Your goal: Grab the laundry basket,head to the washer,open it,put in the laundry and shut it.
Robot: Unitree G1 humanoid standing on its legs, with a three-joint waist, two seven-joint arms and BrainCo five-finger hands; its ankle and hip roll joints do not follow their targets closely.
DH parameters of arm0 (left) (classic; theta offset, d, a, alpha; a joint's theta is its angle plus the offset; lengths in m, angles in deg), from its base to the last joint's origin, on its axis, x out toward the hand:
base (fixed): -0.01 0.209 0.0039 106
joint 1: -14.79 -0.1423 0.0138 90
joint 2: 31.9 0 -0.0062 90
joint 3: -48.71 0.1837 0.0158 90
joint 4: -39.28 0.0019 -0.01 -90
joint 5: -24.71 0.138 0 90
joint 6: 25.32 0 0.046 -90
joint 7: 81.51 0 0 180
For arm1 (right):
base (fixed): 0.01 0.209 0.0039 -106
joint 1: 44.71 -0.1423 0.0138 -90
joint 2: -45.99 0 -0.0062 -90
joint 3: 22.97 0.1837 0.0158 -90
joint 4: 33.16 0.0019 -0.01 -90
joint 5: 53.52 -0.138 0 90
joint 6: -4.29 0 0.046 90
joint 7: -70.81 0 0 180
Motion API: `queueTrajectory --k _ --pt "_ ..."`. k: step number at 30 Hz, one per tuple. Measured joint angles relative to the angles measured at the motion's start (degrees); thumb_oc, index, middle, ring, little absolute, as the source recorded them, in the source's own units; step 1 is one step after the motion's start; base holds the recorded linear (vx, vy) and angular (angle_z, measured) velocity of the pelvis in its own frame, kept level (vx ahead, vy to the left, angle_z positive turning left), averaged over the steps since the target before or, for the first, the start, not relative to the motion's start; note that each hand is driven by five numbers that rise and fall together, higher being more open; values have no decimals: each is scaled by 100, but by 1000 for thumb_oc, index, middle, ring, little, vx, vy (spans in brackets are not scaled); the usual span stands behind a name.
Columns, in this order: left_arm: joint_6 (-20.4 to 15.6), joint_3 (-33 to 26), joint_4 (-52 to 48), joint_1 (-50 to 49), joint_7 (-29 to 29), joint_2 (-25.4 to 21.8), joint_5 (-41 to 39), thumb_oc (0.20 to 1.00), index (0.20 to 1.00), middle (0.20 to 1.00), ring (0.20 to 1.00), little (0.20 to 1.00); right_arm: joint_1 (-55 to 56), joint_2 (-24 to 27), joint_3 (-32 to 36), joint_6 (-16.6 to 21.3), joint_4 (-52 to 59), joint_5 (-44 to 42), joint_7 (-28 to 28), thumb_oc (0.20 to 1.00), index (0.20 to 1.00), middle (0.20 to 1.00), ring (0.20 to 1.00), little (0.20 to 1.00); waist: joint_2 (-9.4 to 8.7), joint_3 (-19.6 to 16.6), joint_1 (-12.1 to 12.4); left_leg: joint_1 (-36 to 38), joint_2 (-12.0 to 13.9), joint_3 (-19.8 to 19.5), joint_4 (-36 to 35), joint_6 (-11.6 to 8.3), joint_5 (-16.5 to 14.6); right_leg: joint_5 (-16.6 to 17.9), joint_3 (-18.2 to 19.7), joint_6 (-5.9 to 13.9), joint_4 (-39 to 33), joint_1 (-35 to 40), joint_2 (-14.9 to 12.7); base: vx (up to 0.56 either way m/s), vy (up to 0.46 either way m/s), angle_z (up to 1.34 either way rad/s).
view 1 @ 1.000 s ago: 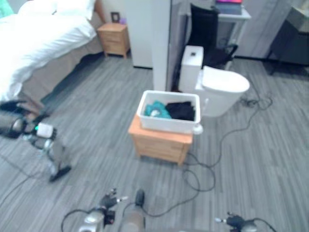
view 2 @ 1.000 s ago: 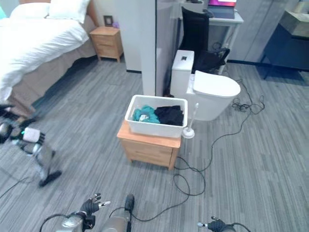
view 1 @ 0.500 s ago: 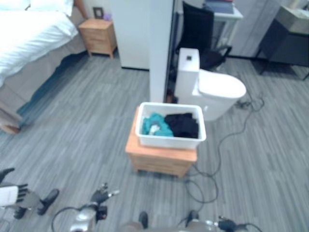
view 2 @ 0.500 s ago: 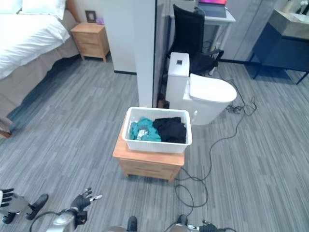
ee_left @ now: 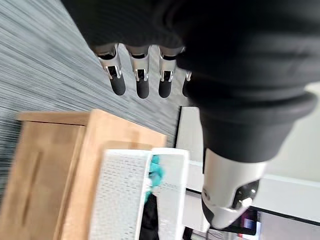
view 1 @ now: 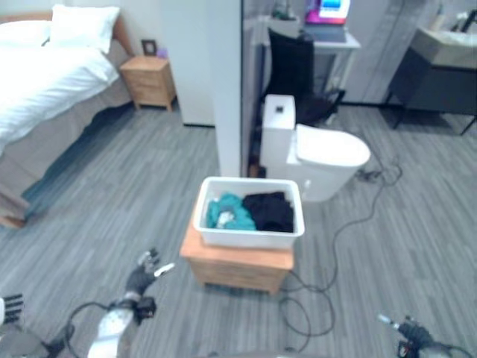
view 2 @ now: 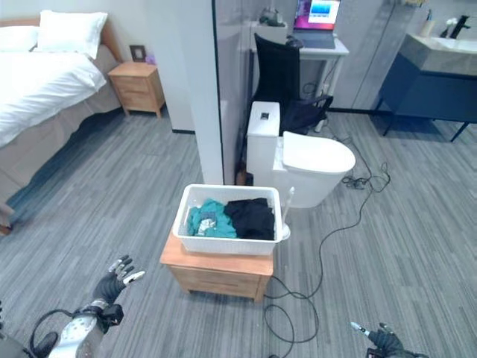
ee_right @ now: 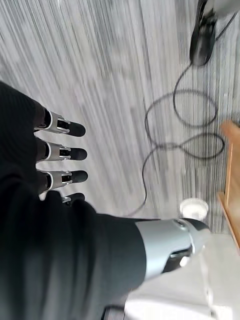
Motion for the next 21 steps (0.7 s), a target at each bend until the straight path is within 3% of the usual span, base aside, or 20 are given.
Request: queueTrajectory --k 3,7,11,15,18,21 --pt "58 -40 -316 -41 -13 -30 54 1000 1000 1000 1000 1000 149 6 203 -183 585 23 156 1000 1000 1000 1000 1000 22 -39 -32 2 -3 6 0 9 -6 3 36 -3 2 -7 -1 68 8 -1" --pt "250 -375 -1007 90 -188 -295 581 1000 1000 1000 1000 1000 623 183 778 -406 2848 618 418 1000 1000 1000 1000 1000 89 -76 -57 -8 6 120 0 -12 10 46 139 -11 -3 -82 20 39 14 -13" --pt "404 -244 -970 976 -388 -603 921 1000 1000 1000 1000 1000 280 402 768 -556 3194 992 567 1000 1000 1000 1000 1000 23 -122 -79 -130 4 127 0 -12 12 74 154 -29 -3 -207 23 -31 2 -4" --pt "505 652 -301 2843 -692 -895 976 1000 1000 1000 1000 1000 -1026 639 -59 -770 3148 1139 718 1000 1000 1000 1000 1000 -79 -28 -137 -696 -25 133 103 -39 230 362 217 -26 37 -807 18 -248 -29 -5" --pt "543 1565 682 4746 -947 -945 778 1000 1000 1000 1000 1000 -2740 735 -972 -825 2980 1129 878 1000 1000 1000 1000 1000 -166 475 -216 -1357 -78 130 349 -29 371 635 260 -84 39 -1355 -36 -252 -22 -1" --pt "596 1989 1355 5954 -1082 -914 603 1000 1000 1000 1000 1000 -4104 734 -1540 -841 2830 1129 936 1000 1000 1000 1000 1000 -158 953 -286 -1731 -75 129 453 -71 459 739 236 -107 39 -1660 -44 -126 -13 4"
